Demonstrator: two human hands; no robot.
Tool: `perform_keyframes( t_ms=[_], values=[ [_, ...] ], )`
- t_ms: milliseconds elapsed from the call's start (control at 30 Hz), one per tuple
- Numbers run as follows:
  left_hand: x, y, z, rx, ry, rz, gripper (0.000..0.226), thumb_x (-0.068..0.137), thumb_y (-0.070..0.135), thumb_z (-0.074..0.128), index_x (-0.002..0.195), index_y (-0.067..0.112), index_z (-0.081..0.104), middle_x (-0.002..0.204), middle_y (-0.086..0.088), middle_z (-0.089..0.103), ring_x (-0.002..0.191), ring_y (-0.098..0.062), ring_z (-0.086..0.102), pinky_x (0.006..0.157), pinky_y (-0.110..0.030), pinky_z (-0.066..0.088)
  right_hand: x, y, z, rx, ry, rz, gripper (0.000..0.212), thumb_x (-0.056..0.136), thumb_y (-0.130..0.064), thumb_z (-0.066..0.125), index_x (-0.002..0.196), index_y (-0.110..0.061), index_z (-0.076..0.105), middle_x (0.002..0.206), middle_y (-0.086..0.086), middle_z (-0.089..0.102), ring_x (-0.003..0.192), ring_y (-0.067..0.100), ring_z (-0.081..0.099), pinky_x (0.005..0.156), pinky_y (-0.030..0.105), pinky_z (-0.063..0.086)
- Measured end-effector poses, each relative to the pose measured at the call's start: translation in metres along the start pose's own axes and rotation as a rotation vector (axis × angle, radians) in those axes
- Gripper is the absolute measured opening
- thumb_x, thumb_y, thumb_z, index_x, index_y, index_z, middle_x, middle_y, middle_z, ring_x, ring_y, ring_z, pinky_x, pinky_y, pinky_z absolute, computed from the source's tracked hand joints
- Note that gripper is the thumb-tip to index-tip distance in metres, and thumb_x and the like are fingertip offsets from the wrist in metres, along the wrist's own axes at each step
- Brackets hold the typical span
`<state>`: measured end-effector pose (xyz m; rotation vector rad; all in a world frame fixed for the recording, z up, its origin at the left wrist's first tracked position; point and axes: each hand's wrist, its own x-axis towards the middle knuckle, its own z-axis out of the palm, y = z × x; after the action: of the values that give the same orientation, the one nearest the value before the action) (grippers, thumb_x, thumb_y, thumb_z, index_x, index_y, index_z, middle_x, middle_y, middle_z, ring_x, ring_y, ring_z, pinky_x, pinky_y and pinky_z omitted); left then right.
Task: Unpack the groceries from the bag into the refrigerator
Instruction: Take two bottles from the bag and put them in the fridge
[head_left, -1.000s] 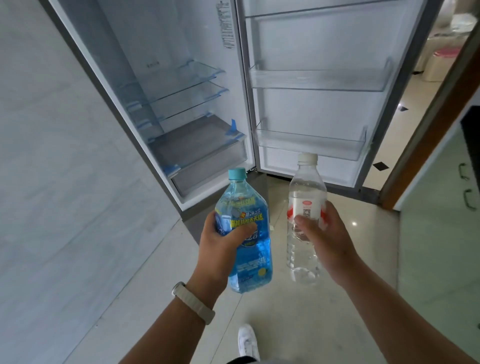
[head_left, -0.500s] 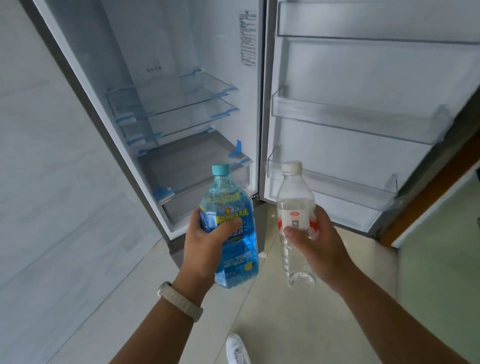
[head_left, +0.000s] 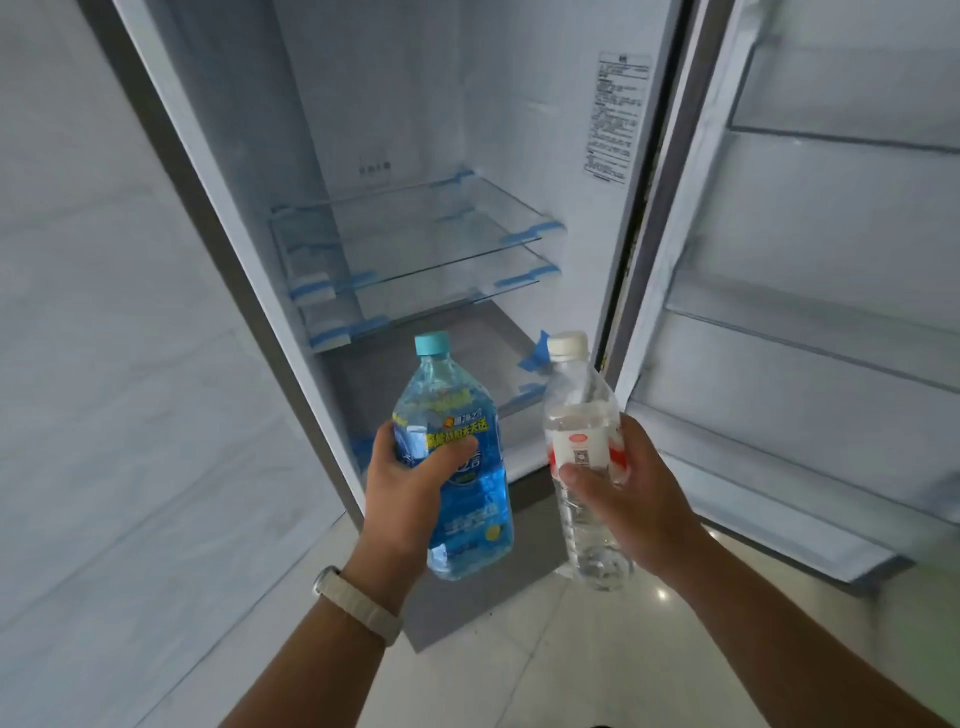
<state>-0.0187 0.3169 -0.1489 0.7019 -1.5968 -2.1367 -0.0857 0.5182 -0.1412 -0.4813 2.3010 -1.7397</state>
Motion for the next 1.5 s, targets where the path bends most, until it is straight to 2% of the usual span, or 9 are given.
perform_keyframes(
  t_ms=[200,567,700,900,1033,1167,1300,1433,1500],
  values=[
    [0.032,0.014,-0.008,0.028,0.054,0.053,0.073,0.051,0.028,0.087,0.118,0.016,0.059,0.105,-0.014,0.072,0.090,-0.035,0.073,0.078,-0.056,0.060,0.049,-0.006,0.020,0.003,-0.091,-0.012,0.043,0.086,-0.022,0.070,0.121,-0.031,0.046,0.104,-0.007,0.066,0.086,0.003,0.068,0.067,0.020,0.055],
    [0.116,0.084,0.023,0.035,0.133,0.230,0.054,0.064,0.009,0.084,0.111,0.015,0.060,0.096,-0.009,0.075,0.088,-0.036,0.073,0.071,-0.046,0.062,0.181,-0.049,0.030,0.105,-0.185,-0.165,0.041,0.089,-0.013,0.066,0.124,-0.023,0.046,0.102,-0.002,0.064,0.080,-0.007,0.065,0.059,0.010,0.050],
    [0.157,0.120,0.040,0.045,0.179,0.327,0.062,0.052,0.021,0.086,0.108,0.015,0.062,0.095,-0.009,0.075,0.088,-0.037,0.073,0.076,-0.052,0.061,0.234,-0.065,0.026,0.160,-0.198,-0.218,0.039,0.089,-0.015,0.067,0.119,-0.029,0.048,0.103,-0.004,0.065,0.082,-0.006,0.065,0.059,0.010,0.050],
    [0.209,0.157,0.049,0.054,0.341,0.479,0.060,0.051,0.026,0.086,0.106,0.021,0.061,0.093,-0.001,0.075,0.088,-0.030,0.074,0.073,-0.046,0.061,0.292,-0.082,0.041,0.277,-0.197,-0.292,0.044,0.087,-0.020,0.068,0.124,-0.030,0.047,0.103,-0.006,0.066,0.088,0.002,0.068,0.066,0.020,0.055],
    [0.237,0.160,0.053,0.090,0.440,0.551,0.056,0.066,0.010,0.087,0.115,0.014,0.060,0.097,-0.002,0.074,0.088,-0.025,0.074,0.071,-0.039,0.062,0.322,-0.105,0.060,0.326,-0.163,-0.360,0.045,0.086,-0.013,0.070,0.123,-0.025,0.048,0.096,-0.005,0.067,0.080,0.000,0.067,0.062,0.015,0.052],
    [0.267,0.159,0.050,0.116,0.514,0.610,0.059,0.066,0.015,0.086,0.119,0.014,0.059,0.104,-0.003,0.073,0.091,-0.018,0.073,0.077,-0.039,0.061,0.350,-0.122,0.078,0.300,-0.173,-0.417,0.053,0.085,-0.018,0.073,0.127,-0.028,0.043,0.103,-0.007,0.066,0.085,-0.002,0.067,0.066,0.015,0.054],
    [0.289,0.157,0.045,0.142,0.556,0.612,0.059,0.071,0.009,0.086,0.120,0.024,0.057,0.105,0.010,0.071,0.087,0.000,0.070,0.074,-0.024,0.058,0.376,-0.121,0.094,0.269,-0.179,-0.443,0.058,0.081,-0.015,0.076,0.124,-0.031,0.040,0.110,-0.007,0.064,0.091,0.000,0.067,0.070,0.014,0.054],
    [0.309,0.148,0.041,0.122,0.571,0.595,0.065,0.068,0.015,0.089,0.124,0.027,0.056,0.111,0.009,0.070,0.095,-0.005,0.070,0.085,-0.036,0.060,0.399,-0.112,0.109,0.239,-0.159,-0.434,0.060,0.079,-0.014,0.078,0.122,-0.031,0.040,0.111,-0.007,0.064,0.091,0.001,0.067,0.071,0.018,0.056],
    [0.316,0.146,0.043,0.119,0.582,0.612,0.068,0.068,0.015,0.089,0.125,0.026,0.054,0.114,0.008,0.068,0.097,-0.004,0.068,0.087,-0.033,0.059,0.409,-0.110,0.116,0.232,-0.143,-0.416,0.059,0.080,-0.015,0.078,0.122,-0.028,0.039,0.110,-0.010,0.063,0.090,-0.002,0.066,0.070,0.017,0.055]
  ],
)
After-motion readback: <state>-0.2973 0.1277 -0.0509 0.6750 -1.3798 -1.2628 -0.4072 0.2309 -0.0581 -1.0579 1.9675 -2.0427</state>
